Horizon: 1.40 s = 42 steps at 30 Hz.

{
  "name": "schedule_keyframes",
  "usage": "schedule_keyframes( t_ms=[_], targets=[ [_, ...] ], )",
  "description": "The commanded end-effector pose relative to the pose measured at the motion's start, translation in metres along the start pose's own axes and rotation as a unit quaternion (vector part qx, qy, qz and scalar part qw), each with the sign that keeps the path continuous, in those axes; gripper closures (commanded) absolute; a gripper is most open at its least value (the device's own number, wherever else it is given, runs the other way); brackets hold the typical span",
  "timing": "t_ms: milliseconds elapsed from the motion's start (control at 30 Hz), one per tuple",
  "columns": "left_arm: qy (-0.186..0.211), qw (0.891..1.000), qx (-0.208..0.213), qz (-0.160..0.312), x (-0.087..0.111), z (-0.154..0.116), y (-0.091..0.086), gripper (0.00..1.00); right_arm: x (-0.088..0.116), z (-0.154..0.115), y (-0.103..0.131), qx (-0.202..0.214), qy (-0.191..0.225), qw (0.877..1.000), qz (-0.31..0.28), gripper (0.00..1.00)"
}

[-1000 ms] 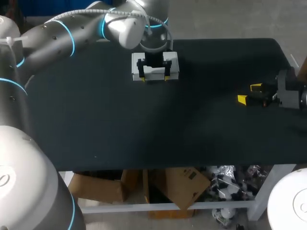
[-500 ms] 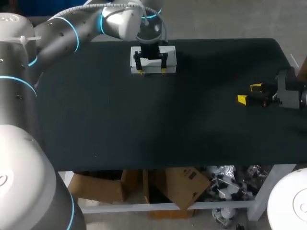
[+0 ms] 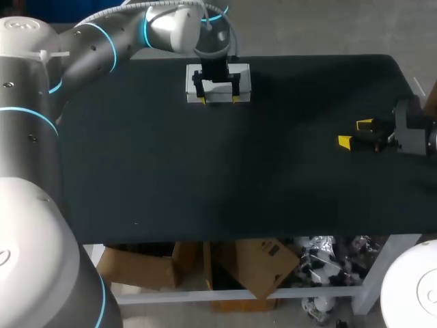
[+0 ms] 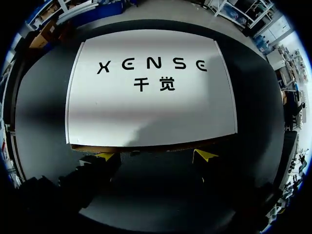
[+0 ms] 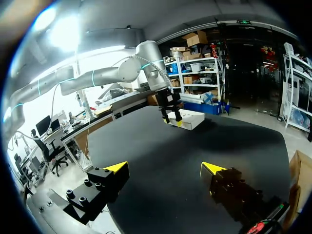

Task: Assemble the packaging by folding the flat box into shape, placing the metal phone stand inside, and closing the box properly

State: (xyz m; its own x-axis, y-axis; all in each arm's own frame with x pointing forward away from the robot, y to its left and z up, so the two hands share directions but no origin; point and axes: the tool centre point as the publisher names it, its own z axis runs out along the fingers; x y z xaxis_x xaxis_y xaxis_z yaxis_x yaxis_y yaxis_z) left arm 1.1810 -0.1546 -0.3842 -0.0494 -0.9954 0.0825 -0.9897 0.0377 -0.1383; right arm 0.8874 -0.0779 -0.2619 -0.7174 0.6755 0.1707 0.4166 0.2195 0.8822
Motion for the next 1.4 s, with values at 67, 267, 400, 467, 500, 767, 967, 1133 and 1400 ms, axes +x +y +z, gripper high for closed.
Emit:
schedule_keyframes(
  t_ms=[67, 267, 400, 467, 500, 767, 967, 1133, 1400],
  targets=[
    [0.029, 0.992, 0.109, 0.05, -0.02, -0.045, 0.061, 0.0, 0.0, -0.001, -0.001, -0.003, 0.002, 1.0, -0.001, 0.0],
    [0.062, 0.976, 0.176, 0.109, -0.03, -0.067, 0.104, 0.0, 0.0, -0.001, -0.001, -0.003, 0.002, 1.0, -0.001, 0.0],
    [0.091, 0.964, 0.205, 0.144, -0.04, -0.077, 0.119, 0.0, 0.0, -0.001, -0.001, -0.003, 0.002, 1.0, -0.001, 0.0],
    [0.123, 0.955, 0.21, 0.172, -0.046, -0.081, 0.123, 0.0, 0.0, -0.001, -0.001, -0.003, 0.002, 1.0, -0.001, 0.0],
    [0.136, 0.949, 0.217, 0.181, -0.049, -0.083, 0.125, 0.0, 0.0, -0.001, -0.001, -0.003, 0.002, 1.0, -0.001, 0.0],
    [0.213, 0.907, 0.274, 0.241, -0.068, -0.092, 0.134, 0.0, 0.0, -0.001, -0.001, -0.003, 0.002, 1.0, -0.001, 0.0],
    [0.222, 0.885, 0.297, 0.282, -0.069, -0.094, 0.138, 0.0, 0.0, -0.001, -0.001, -0.003, 0.002, 1.0, -0.001, 0.0],
    [0.224, 0.87, 0.315, 0.307, -0.065, -0.102, 0.145, 0.0, 0.0, -0.001, -0.001, -0.003, 0.002, 1.0, -0.001, 0.0],
    [0.247, 0.88, 0.299, 0.274, -0.059, -0.11, 0.156, 0.0, 0.0, -0.001, -0.001, -0.003, 0.002, 1.0, -0.001, 0.0]
  ],
)
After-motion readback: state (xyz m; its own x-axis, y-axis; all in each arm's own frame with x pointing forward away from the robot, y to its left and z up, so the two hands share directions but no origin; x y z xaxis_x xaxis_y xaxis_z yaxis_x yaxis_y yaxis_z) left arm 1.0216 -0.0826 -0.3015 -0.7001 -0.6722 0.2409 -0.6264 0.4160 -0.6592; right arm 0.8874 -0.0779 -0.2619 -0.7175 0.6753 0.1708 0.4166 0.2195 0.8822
